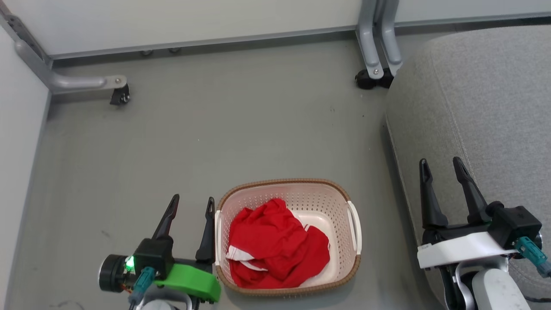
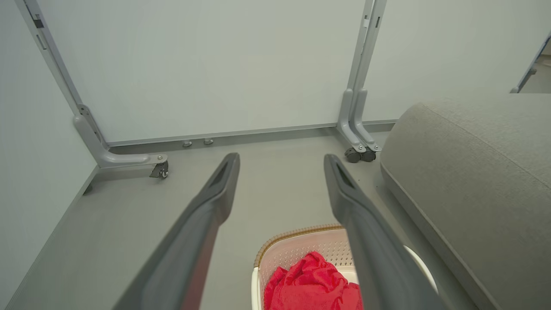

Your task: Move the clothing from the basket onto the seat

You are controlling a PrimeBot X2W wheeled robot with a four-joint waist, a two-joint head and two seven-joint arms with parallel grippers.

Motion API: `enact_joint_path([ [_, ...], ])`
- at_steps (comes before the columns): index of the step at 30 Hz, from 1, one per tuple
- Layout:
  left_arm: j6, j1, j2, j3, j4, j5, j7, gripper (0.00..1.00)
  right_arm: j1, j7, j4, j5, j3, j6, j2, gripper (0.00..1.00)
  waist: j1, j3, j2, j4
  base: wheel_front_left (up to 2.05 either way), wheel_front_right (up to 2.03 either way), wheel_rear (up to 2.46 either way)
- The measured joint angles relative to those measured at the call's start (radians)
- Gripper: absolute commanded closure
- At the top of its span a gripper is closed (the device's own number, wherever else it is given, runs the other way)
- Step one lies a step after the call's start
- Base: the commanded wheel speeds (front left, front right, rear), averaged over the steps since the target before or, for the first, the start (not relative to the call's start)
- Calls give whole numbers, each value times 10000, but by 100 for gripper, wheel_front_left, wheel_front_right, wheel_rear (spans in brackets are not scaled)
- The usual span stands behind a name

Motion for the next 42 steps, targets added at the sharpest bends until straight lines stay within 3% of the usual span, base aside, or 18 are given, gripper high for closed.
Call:
enact_joint_path([
  [8,-562,-1949,31,-688,2339,1135,-2,0,-755,0,-341,-234,-249,0,-4,0,0,1501,0,-253,0,0,0],
  [13,-917,-3295,61,-970,3933,1133,0,0,-1163,0,-673,-456,-201,0,-12,0,1,2622,0,-468,0,0,0],
  [18,-1124,-4744,330,-1885,5507,1632,0,0,-1360,0,-1060,-677,-100,2,-10,0,1,3829,0,-737,0,0,0],
  [26,-1175,-6685,420,-4071,7749,1996,0,0,-1598,0,-1486,-711,8,2,-13,0,1,5604,0,-1165,0,0,0],
  [32,-1181,-7755,351,-5271,9262,1438,6,0,-1688,0,-1542,-378,117,2,-15,0,1,6659,0,-1489,0,0,0],
  [42,-1120,-8940,579,-5457,10385,1062,163,0,-1685,0,-1628,-69,479,4,-13,0,1,7845,0,-2128,0,0,0],
])
